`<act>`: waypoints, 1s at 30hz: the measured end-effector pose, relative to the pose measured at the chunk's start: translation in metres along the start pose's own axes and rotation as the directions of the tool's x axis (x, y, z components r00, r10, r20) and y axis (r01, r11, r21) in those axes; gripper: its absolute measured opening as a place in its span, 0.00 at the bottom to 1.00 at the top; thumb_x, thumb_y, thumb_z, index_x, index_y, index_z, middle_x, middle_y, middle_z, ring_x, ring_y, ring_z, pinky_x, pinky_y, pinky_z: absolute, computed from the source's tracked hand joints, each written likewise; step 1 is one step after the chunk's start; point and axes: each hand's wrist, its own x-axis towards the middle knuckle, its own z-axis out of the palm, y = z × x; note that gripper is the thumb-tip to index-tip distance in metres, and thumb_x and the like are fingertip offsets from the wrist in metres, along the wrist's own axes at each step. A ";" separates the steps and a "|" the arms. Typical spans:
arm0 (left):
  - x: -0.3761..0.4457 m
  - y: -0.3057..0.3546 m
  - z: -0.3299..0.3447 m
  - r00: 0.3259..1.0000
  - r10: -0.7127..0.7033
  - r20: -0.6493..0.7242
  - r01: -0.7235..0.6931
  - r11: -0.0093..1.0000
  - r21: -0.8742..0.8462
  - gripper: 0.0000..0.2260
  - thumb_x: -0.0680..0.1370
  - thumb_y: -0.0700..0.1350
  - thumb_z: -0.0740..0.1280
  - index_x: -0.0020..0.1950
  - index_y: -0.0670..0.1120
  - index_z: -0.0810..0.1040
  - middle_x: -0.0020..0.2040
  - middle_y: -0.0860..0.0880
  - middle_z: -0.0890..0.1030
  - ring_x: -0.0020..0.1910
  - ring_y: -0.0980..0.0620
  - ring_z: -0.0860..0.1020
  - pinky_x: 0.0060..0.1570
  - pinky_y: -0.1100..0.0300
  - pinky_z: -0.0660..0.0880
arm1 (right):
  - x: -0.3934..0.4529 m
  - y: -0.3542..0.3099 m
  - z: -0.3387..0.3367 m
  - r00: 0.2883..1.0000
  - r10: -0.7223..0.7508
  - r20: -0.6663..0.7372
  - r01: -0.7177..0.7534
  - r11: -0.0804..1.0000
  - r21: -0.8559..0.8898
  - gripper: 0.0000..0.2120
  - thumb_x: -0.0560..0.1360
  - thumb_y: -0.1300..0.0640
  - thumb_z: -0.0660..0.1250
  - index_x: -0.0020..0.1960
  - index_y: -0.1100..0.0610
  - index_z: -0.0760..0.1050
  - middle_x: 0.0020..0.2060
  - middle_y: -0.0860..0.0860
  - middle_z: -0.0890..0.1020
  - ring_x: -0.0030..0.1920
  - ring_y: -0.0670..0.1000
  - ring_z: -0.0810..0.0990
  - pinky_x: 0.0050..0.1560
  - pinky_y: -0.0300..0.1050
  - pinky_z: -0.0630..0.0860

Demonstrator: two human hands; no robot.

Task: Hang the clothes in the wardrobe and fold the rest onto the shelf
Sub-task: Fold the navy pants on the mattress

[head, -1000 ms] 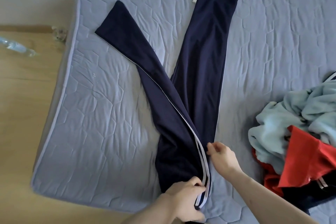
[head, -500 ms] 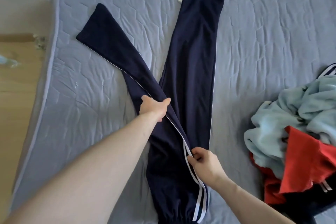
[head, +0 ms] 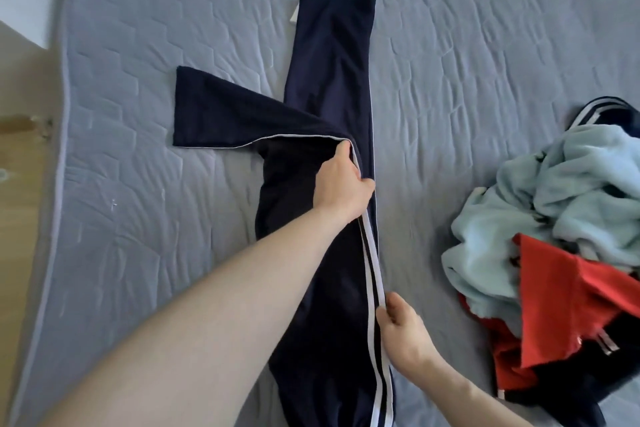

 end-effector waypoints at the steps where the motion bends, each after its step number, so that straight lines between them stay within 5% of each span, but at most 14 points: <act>1: 0.001 0.001 0.008 0.996 0.006 0.085 -0.010 0.999 0.042 0.28 0.73 0.41 0.71 0.72 0.45 0.68 0.43 0.52 0.81 0.48 0.49 0.80 0.51 0.51 0.79 | 0.000 0.003 -0.001 1.000 0.018 -0.011 -0.019 0.999 -0.044 0.10 0.82 0.60 0.56 0.41 0.56 0.66 0.34 0.46 0.75 0.34 0.47 0.70 0.38 0.40 0.70; 3: 0.000 -0.004 0.019 0.966 -0.001 0.259 -0.024 0.995 0.096 0.33 0.74 0.43 0.70 0.77 0.49 0.64 0.49 0.54 0.83 0.56 0.48 0.79 0.58 0.52 0.77 | 0.001 0.005 -0.002 0.998 0.049 -0.026 -0.052 0.991 -0.126 0.10 0.81 0.60 0.56 0.41 0.52 0.66 0.38 0.47 0.78 0.38 0.49 0.75 0.40 0.44 0.72; 5: -0.001 -0.017 0.017 0.963 -0.002 0.271 -0.035 0.991 0.133 0.32 0.75 0.45 0.68 0.78 0.55 0.65 0.51 0.59 0.82 0.58 0.51 0.78 0.60 0.53 0.76 | 0.004 0.003 -0.004 0.997 0.070 -0.026 -0.074 0.982 -0.173 0.08 0.80 0.59 0.58 0.43 0.51 0.68 0.43 0.49 0.81 0.43 0.53 0.77 0.45 0.46 0.72; 7: 0.002 -0.036 0.001 0.996 -0.002 0.086 -0.007 0.994 0.106 0.24 0.74 0.44 0.66 0.70 0.56 0.74 0.50 0.60 0.82 0.54 0.52 0.80 0.57 0.55 0.76 | 0.009 -0.004 -0.007 0.997 0.083 -0.011 -0.083 0.970 -0.227 0.04 0.79 0.59 0.60 0.50 0.50 0.69 0.46 0.48 0.81 0.46 0.53 0.77 0.47 0.44 0.71; 9: 0.011 -0.064 -0.022 0.993 -0.047 -0.111 0.057 0.994 0.093 0.18 0.74 0.43 0.67 0.63 0.53 0.78 0.54 0.56 0.80 0.52 0.50 0.80 0.56 0.56 0.75 | 0.014 -0.013 -0.011 0.998 0.057 -0.024 -0.061 0.972 -0.229 0.12 0.75 0.60 0.62 0.55 0.48 0.68 0.48 0.46 0.81 0.48 0.52 0.78 0.48 0.43 0.71; 12: 0.032 -0.119 -0.067 0.939 -0.217 -0.267 0.273 0.943 0.191 0.20 0.75 0.46 0.70 0.67 0.47 0.75 0.67 0.46 0.72 0.62 0.43 0.77 0.66 0.53 0.71 | 0.027 -0.037 -0.014 0.990 -0.087 -0.111 0.059 0.970 -0.235 0.20 0.71 0.62 0.66 0.59 0.45 0.66 0.53 0.44 0.75 0.52 0.50 0.75 0.50 0.44 0.69; 16: 0.059 -0.174 -0.103 0.786 -0.516 -0.340 0.610 0.735 0.296 0.44 0.72 0.62 0.73 0.79 0.41 0.60 0.78 0.41 0.60 0.76 0.37 0.62 0.72 0.47 0.63 | 0.058 -0.085 -0.006 0.909 -0.366 -0.199 0.296 0.903 -0.312 0.27 0.72 0.62 0.68 0.69 0.48 0.66 0.61 0.42 0.69 0.59 0.47 0.69 0.57 0.42 0.67; 19: 0.077 -0.191 -0.094 0.745 -0.628 -0.223 0.666 0.683 0.300 0.59 0.66 0.69 0.74 0.83 0.45 0.42 0.83 0.45 0.42 0.81 0.38 0.45 0.78 0.41 0.52 | 0.086 -0.132 0.007 0.816 -0.548 -0.181 0.448 0.799 -0.400 0.28 0.74 0.58 0.71 0.71 0.49 0.67 0.66 0.43 0.69 0.63 0.48 0.67 0.63 0.43 0.69; 22: 0.092 -0.201 -0.074 0.718 -0.680 -0.149 0.691 0.672 0.267 0.62 0.68 0.64 0.75 0.80 0.47 0.30 0.81 0.46 0.29 0.79 0.35 0.33 0.78 0.36 0.42 | 0.116 -0.181 0.021 0.730 -0.669 -0.135 0.546 0.691 -0.474 0.29 0.74 0.54 0.72 0.72 0.49 0.68 0.69 0.44 0.71 0.66 0.49 0.68 0.68 0.40 0.63; 25: 0.105 -0.212 -0.067 0.681 -0.692 -0.240 0.732 0.631 0.257 0.57 0.74 0.58 0.73 0.80 0.45 0.30 0.81 0.43 0.30 0.79 0.33 0.34 0.77 0.34 0.41 | 0.143 -0.225 0.040 0.682 -0.727 -0.078 0.606 0.622 -0.496 0.31 0.74 0.52 0.73 0.75 0.49 0.67 0.71 0.45 0.70 0.68 0.53 0.69 0.69 0.48 0.68; 28: 0.127 -0.220 -0.060 0.660 -0.677 -0.326 0.749 0.629 0.210 0.36 0.84 0.49 0.56 0.82 0.45 0.34 0.82 0.41 0.35 0.80 0.32 0.39 0.77 0.34 0.42 | 0.167 -0.262 0.063 0.655 -0.755 -0.042 0.623 0.570 -0.536 0.33 0.74 0.49 0.74 0.76 0.49 0.67 0.72 0.46 0.69 0.71 0.53 0.67 0.70 0.52 0.69; 30: 0.141 -0.220 -0.060 0.602 -0.713 -0.359 0.792 0.591 0.153 0.32 0.83 0.46 0.49 0.82 0.45 0.35 0.82 0.42 0.36 0.80 0.32 0.41 0.76 0.34 0.43 | 0.182 -0.280 0.081 0.641 -0.767 -0.001 0.620 0.519 -0.589 0.33 0.73 0.47 0.73 0.76 0.48 0.68 0.73 0.45 0.69 0.72 0.53 0.66 0.70 0.52 0.66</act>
